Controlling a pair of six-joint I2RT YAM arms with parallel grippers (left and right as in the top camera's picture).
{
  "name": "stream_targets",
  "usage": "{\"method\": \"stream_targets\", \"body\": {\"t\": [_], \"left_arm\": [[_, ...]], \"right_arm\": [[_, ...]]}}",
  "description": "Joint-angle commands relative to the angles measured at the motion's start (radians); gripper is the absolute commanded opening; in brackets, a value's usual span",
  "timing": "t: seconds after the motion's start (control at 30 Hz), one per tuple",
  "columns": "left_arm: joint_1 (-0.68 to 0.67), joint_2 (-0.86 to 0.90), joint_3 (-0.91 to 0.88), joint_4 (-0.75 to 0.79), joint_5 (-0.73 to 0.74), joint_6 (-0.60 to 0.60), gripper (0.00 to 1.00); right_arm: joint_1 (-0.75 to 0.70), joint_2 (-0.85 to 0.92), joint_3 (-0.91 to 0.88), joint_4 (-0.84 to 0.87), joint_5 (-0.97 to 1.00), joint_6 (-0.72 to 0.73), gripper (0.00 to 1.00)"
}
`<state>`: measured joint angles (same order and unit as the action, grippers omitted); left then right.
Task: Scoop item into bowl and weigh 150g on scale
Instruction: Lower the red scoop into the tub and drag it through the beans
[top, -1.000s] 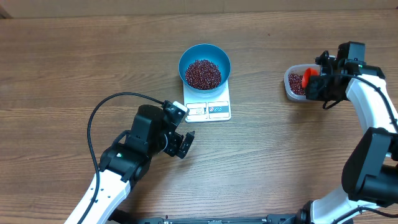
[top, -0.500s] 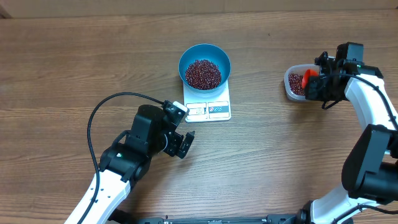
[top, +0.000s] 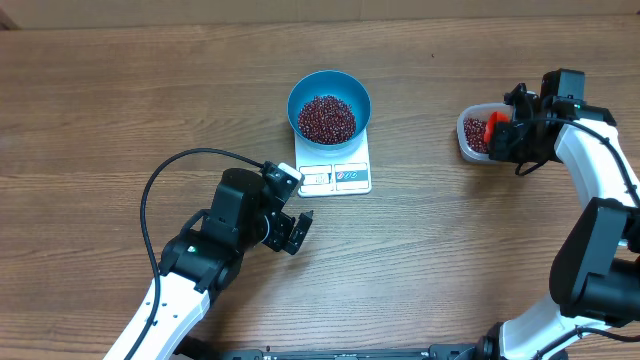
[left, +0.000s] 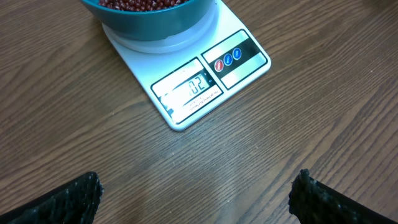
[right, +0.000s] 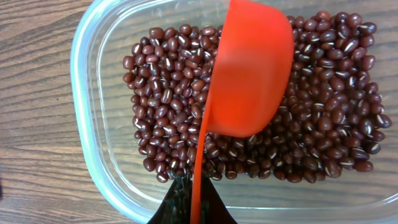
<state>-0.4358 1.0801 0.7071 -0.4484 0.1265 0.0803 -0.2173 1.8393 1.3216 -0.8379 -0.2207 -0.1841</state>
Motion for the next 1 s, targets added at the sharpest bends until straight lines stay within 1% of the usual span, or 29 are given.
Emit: {"method": "stream_targets", "body": {"t": [0.0,0.47,0.63,0.8,0.97], "left_arm": [[0.003,0.005,-0.003,0.002,-0.006,-0.009,0.99],[0.003,0.005,-0.003,0.002,-0.006,-0.009,0.99],[0.004,0.005,-0.003,0.002,-0.006,-0.009,1.0],[0.003,0.005,-0.003,0.002,-0.006,-0.009,0.99],[0.003,0.005,-0.003,0.002,-0.006,-0.009,1.0]], "right_arm": [[0.025,0.02,-0.008,-0.012,-0.039,-0.005,0.04],[0.029,0.02,-0.008,-0.02,-0.048,-0.01,0.04],[0.029,0.02,-0.01,-0.024,-0.073,-0.036,0.04],[0.033,0.021,-0.013,-0.035,-0.125,-0.097,0.04],[0.033,0.025,-0.016,-0.035,-0.137,-0.106,0.04]]}}
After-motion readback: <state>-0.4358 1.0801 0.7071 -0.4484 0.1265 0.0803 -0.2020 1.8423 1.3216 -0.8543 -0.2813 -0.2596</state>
